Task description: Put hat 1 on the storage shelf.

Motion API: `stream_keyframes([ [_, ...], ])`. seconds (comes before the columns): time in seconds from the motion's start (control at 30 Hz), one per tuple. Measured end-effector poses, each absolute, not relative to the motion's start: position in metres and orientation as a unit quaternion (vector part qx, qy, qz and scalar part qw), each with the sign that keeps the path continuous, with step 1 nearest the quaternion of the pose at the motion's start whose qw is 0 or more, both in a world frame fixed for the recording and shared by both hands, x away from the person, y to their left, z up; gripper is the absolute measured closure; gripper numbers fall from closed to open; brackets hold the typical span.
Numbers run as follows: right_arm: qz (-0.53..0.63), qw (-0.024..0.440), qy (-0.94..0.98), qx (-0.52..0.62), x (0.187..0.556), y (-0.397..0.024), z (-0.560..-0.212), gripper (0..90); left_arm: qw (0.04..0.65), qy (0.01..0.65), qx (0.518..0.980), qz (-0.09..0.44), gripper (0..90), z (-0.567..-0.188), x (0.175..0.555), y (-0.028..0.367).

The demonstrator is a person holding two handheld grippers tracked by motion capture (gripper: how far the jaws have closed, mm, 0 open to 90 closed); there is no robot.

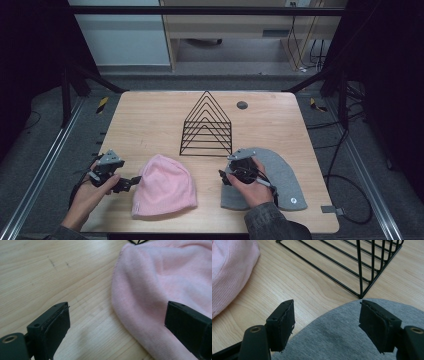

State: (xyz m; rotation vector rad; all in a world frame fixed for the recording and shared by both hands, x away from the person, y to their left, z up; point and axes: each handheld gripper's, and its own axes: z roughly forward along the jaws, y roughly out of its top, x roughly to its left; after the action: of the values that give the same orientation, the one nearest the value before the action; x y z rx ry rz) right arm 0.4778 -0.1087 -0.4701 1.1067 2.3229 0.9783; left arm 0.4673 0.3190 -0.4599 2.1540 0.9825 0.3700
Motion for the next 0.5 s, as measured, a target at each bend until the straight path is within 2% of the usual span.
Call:
stream_keyframes([
  [0.2,0.35,0.204,0.827,0.389,0.477,-0.11,-0.469,30.5,0.355,0.358,0.855,0.123,6.2,-0.438,0.472,0.299],
  [0.37,0.351,0.211,0.826,0.388,0.476,-0.111,-0.468,30.5,0.336,0.349,0.868,0.106,11.0,-0.42,0.494,0.278],
  [0.5,0.35,0.209,0.818,0.405,0.477,-0.113,-0.467,26.0,0.311,0.36,0.874,0.1,14.9,-0.419,0.511,0.265],
])
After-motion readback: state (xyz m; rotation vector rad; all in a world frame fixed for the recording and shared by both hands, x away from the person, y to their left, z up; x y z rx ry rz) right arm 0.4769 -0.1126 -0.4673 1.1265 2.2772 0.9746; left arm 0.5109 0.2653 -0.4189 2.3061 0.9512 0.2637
